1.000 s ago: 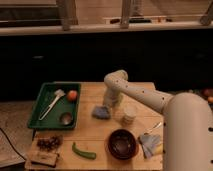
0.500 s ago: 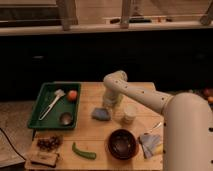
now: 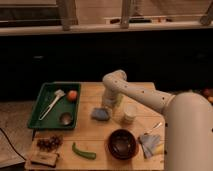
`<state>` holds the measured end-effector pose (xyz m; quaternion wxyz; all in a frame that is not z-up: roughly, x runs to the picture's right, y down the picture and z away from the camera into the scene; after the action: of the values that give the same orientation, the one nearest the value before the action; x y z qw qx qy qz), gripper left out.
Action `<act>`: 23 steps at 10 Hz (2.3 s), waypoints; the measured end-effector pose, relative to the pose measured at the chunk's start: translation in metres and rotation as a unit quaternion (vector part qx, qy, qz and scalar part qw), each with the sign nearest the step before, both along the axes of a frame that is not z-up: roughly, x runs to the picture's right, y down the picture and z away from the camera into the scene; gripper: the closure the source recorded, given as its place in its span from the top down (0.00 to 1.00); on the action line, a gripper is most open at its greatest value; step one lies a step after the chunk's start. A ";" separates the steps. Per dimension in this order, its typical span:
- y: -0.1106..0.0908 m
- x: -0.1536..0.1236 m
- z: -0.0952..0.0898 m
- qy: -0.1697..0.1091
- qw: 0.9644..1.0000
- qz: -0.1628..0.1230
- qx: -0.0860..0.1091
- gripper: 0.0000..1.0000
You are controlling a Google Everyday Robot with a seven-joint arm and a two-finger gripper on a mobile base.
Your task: Place sponge in table surface
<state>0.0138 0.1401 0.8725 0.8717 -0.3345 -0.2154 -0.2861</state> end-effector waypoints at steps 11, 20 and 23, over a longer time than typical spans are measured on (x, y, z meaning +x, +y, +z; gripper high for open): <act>-0.042 -0.026 -0.071 -0.130 0.988 -0.080 0.025 0.05; -0.010 -0.046 -0.113 -0.194 0.968 -0.158 0.021 0.05; 0.013 -0.051 -0.110 -0.204 0.961 -0.189 0.007 0.05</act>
<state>-0.0372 0.1534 0.7620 0.7417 -0.2974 -0.3190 -0.5096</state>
